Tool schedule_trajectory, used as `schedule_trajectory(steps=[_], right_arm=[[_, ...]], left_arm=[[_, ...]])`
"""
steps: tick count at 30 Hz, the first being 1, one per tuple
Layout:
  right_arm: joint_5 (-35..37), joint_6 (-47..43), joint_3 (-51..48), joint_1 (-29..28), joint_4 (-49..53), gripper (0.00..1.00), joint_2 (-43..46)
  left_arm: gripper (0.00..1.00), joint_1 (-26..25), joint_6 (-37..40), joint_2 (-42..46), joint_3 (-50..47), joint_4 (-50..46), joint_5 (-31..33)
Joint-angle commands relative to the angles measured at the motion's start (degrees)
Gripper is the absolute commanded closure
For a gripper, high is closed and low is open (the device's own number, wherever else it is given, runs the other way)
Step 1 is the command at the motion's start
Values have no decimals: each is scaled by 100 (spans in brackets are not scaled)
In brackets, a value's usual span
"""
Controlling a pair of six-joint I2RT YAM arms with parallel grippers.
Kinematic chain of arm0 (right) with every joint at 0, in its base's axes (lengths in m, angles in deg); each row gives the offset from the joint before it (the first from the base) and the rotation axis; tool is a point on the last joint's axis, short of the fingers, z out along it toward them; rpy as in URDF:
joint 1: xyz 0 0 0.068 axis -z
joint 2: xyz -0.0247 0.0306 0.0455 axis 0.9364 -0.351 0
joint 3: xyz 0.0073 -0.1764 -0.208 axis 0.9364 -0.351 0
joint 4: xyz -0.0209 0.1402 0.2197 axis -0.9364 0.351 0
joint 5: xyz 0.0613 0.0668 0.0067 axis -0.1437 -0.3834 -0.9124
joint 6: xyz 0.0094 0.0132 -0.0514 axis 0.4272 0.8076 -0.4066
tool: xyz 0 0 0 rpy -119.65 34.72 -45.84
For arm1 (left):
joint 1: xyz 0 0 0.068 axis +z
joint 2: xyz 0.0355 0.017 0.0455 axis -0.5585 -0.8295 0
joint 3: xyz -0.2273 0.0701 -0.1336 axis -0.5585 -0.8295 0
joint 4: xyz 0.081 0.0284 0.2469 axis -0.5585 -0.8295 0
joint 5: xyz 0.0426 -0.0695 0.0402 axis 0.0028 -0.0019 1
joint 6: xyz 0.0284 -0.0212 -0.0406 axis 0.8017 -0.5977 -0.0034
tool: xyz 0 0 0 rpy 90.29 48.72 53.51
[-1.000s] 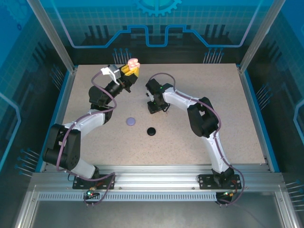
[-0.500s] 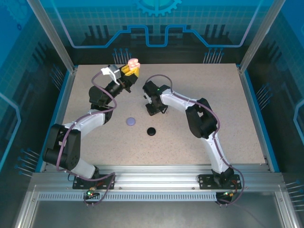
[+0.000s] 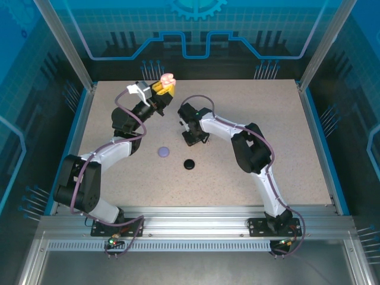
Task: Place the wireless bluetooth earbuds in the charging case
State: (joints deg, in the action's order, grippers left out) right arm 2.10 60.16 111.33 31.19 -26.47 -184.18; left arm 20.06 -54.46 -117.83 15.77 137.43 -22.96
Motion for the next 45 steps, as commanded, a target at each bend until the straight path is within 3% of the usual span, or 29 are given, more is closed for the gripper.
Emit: schedule_trajectory(steps=[1,9,24,33,45], right_arm=[[90,-3,17,-59,196,67,-78],[108,-83,535,-50,440,69,-473],[-58,32,253,-25,242,86,-278],[-162,603,-905,109,-715,91,1054],[490,875,-1573,290,-1203,92,2949]], left_arm=[[100,-60,3,-72,10,248,56],[100,-70,14,-74,15,232,34],[100,-79,47,-67,6,235,6],[100,-79,85,-11,67,210,20],[100,-79,165,-65,139,195,14]])
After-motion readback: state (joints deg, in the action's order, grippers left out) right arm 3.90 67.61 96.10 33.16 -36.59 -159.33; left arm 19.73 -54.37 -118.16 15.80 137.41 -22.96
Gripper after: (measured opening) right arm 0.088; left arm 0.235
